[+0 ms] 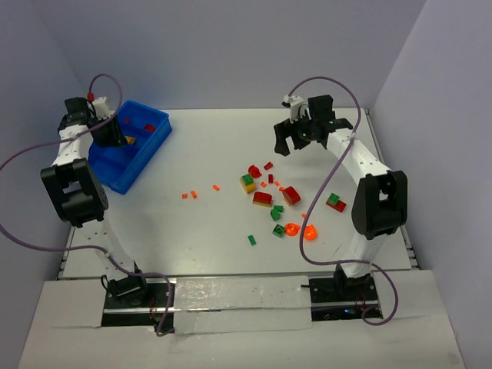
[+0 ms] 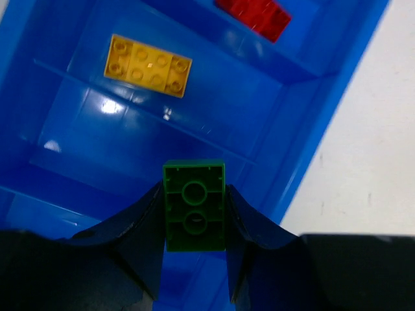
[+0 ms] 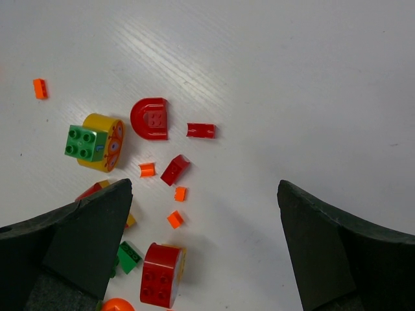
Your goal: Sort the legos into containers by color
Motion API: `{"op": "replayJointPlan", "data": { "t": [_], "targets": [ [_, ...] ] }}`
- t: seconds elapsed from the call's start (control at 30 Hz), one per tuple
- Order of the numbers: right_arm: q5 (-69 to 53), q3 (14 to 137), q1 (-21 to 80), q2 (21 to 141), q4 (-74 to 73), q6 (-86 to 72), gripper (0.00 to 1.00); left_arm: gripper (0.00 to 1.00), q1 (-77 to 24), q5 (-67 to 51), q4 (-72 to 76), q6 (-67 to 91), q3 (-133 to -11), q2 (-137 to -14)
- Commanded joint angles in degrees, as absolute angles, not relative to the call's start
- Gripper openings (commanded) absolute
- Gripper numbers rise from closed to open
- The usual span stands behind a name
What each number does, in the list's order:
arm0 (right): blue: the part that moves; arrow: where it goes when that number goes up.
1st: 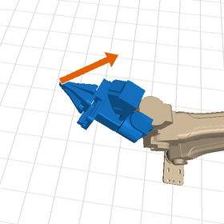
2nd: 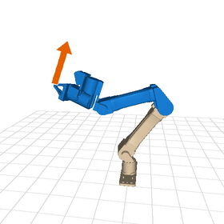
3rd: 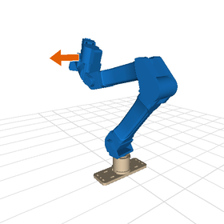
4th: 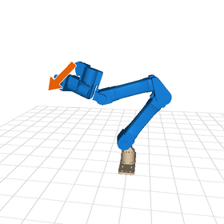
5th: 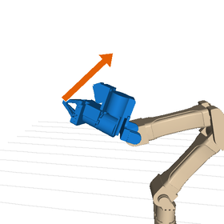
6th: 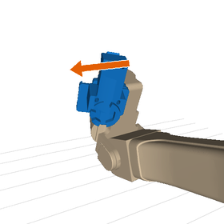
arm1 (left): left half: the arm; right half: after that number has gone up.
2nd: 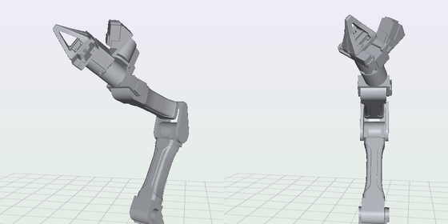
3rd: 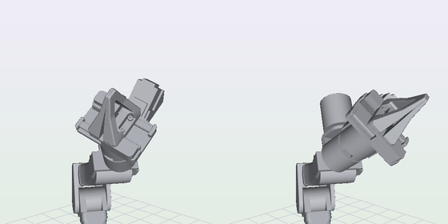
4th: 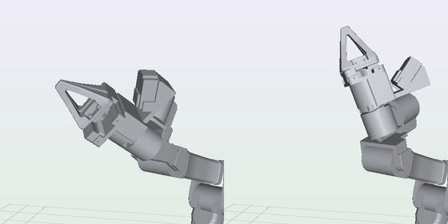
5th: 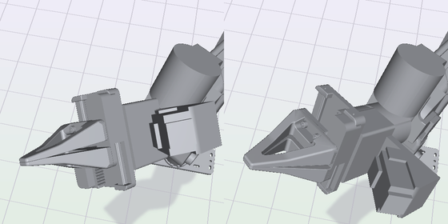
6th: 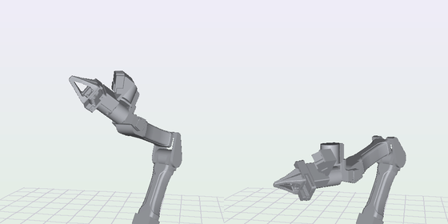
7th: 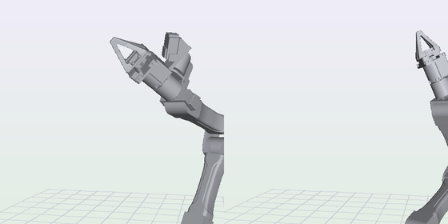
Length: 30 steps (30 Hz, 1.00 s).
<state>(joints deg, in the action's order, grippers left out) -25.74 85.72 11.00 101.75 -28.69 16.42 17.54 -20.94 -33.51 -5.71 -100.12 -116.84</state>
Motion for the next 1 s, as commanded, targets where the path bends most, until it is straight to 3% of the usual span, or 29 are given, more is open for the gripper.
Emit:
{"op": "replayJointPlan", "data": {
  "t": [0.0, 0.1, 0.17, 0.2, 0.3, 0.5, 0.53, 0.83, 0.97],
  "targets": [
    [-24.29, 88.8, 11.3, 102.02, -27.71, 17.63, 1.0, 0.0, 17.7, -18.64, -34.14, -4.6, -101.85, -117.44],
    [-24.35, 88.43, 11.32, 101.82, -28.52, 18.31, 1.0, 0.04, 17.75, -17.05, -34.15, -4.36, -102.1, -118.91],
    [-24.35, 88.09, 11.26, 101.62, -29.05, 18.77, 1.0, 0.13, 17.75, -15.99, -34.35, -4.23, -102.7, -120.3],
    [-24.42, 88.0, 11.25, 101.53, -29.16, 18.88, 1.0, 0.24, 17.75, -15.41, -34.58, -4.29, -103.38, -120.83],
    [-24.91, 88.14, 11.39, 101.51, -29.97, 19.19, 1.0, 0.41, 17.75, -14.61, -35.19, -4.13, -104.75, -122.06],
    [-25.49, 88.32, 12.05, 101.24, -31.82, 20.75, 1.0, 0.56, 17.75, -13.46, -34.63, -4.39, -104.68, -122.17],
    [-25.49, 88.0, 12.37, 101.08, -31.98, 21.16, 1.0, 0.65, 17.75, -13.7, -34.63, -4.39, -104.68, -122.17],
    [-27.34, 85.83, 17.3, 99.46, -35.84, 26.58, 1.0, 0.73, 17.75, -20.08, -32.54, -5.51, -103.91, -117.85],
    [-27.6, 85.25, 21.59, 100.01, -39.27, 30.1, 0.94, 0.73, 16.82, -23.11, -31.38, -6.06, -103.01, -113.74]
  ]
}}
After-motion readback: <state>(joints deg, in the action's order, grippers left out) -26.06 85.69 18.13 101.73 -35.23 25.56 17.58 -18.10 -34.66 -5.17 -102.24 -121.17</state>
